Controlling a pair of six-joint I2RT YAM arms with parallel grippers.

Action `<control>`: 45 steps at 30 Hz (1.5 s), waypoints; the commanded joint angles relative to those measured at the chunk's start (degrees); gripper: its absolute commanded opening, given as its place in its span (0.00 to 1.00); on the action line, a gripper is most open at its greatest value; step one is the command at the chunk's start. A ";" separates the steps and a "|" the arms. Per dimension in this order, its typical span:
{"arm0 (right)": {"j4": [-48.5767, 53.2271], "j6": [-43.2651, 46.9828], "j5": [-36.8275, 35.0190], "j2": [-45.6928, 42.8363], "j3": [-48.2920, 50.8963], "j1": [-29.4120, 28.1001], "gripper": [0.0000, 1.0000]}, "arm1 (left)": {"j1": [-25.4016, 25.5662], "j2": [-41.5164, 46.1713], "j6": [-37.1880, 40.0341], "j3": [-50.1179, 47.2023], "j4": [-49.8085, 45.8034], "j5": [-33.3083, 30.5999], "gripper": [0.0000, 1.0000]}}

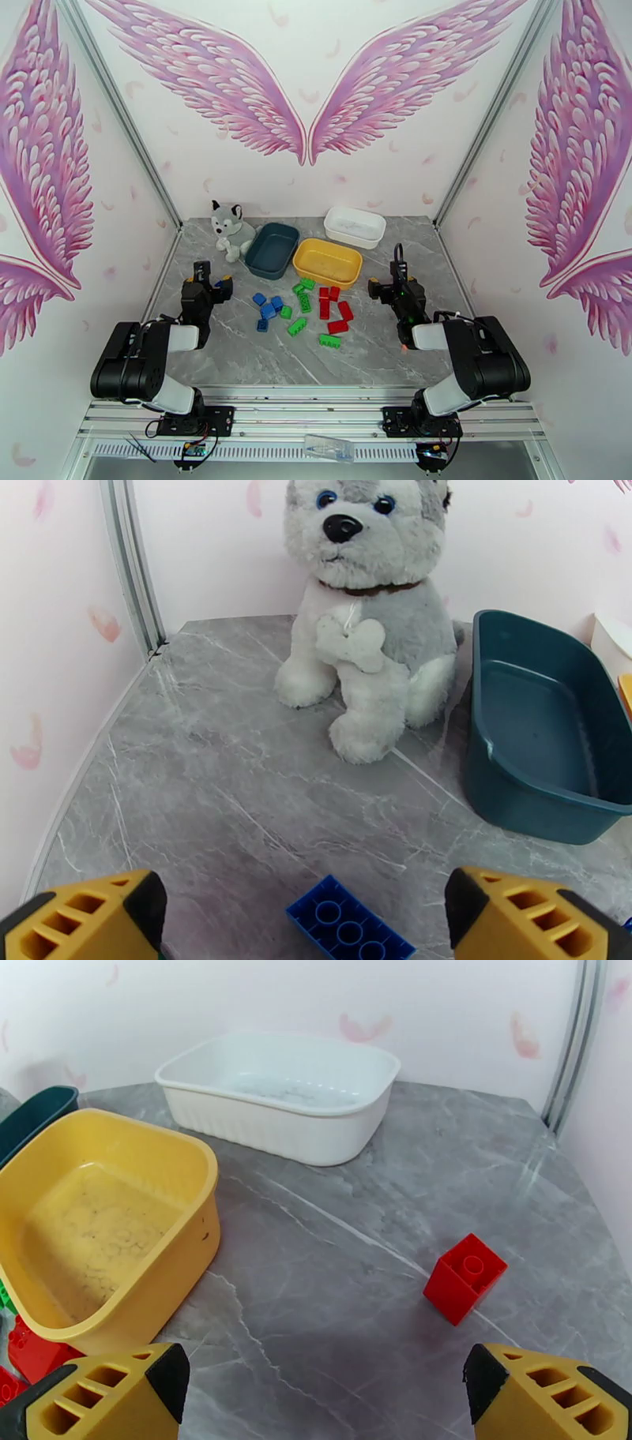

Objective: Sort the legos into containers by color

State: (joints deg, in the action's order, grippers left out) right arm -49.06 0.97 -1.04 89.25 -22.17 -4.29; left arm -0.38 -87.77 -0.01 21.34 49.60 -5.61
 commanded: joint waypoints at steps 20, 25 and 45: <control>0.09 0.19 0.15 -0.44 -0.94 -0.36 0.99 | -0.23 0.23 -0.16 1.06 -0.15 0.34 0.99; 0.06 0.21 0.16 -0.42 -0.94 -0.36 0.99 | -0.23 0.23 -0.19 1.05 -0.12 0.42 0.99; 9.37 -3.19 -10.07 -15.44 0.39 -0.45 0.99 | 0.91 17.34 -4.67 -5.34 -2.22 -16.88 0.99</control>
State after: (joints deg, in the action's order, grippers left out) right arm -42.85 -0.34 -6.13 79.77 -22.24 -4.29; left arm -0.16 -78.30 -2.48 18.57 48.53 -13.32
